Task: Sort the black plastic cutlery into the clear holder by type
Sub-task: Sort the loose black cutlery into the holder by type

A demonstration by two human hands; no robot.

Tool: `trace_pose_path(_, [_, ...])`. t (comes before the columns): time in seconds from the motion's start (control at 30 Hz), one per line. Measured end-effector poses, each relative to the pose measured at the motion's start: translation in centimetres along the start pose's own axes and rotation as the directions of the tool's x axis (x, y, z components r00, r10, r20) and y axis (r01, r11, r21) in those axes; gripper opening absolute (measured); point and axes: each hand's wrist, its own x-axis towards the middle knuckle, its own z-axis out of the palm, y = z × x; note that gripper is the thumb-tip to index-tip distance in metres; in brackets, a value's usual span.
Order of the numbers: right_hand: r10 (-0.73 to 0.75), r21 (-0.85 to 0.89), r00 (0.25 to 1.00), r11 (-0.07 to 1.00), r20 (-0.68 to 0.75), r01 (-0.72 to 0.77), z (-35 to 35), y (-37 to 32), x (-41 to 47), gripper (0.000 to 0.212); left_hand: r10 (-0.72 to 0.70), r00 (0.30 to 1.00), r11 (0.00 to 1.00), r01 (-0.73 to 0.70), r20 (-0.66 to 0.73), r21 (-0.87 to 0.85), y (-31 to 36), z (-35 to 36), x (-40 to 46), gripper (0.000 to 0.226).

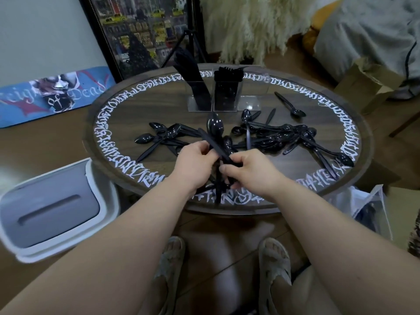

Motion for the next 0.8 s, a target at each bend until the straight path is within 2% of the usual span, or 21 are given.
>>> trace_pose_path(0.2, [0.073, -0.03, 0.987, 0.996, -0.143, -0.078, -1.8, 0.0, 1.3, 0.013, 0.037, 0.998, 0.993, -0.03, -0.056, 0.118, -0.4, -1.9, 1.4, 0.023])
trace_pose_path(0.3, [0.058, -0.004, 0.973, 0.998, -0.222, -0.06, -2.9, -0.1, 1.9, 0.007, -0.076, 0.992, 0.993, 0.084, -0.096, 0.082, -0.9, -2.9, 2.7, 0.015])
trace_pose_path(0.37, [0.05, 0.075, 0.968, 0.997, -0.246, -0.033, -3.2, -0.3, 2.3, 0.003, -0.125, 0.989, 0.989, 0.131, -0.073, 0.075, -1.0, -3.1, 3.1, 0.014])
trace_pose_path(0.43, [0.045, 0.113, 0.97, 0.993, -0.238, -0.018, -3.2, -0.4, 2.6, 0.004, -0.117, 0.992, 0.992, 0.119, -0.052, 0.04, -0.9, -3.1, 3.3, 0.02])
trace_pose_path(0.53, [0.042, 0.131, 0.981, 0.991, -0.188, -0.017, -2.9, -0.7, 2.9, 0.013, -0.104, 0.992, 0.99, 0.096, -0.065, -0.106, -0.5, -3.3, 3.2, 0.019])
trace_pose_path(0.7, [0.012, 0.218, 0.989, 0.976, -0.146, 0.021, -2.4, -1.4, 3.0, 0.023, -0.095, 0.979, 0.994, 0.082, -0.179, -0.078, -0.5, -3.5, 3.7, 0.029])
trace_pose_path(0.8, [-0.012, 0.215, 0.996, 0.976, -0.094, 0.032, -1.9, -1.4, 3.1, 0.029, -0.175, 0.981, 0.973, 0.16, -0.081, -0.165, 0.2, -2.4, 3.1, 0.034])
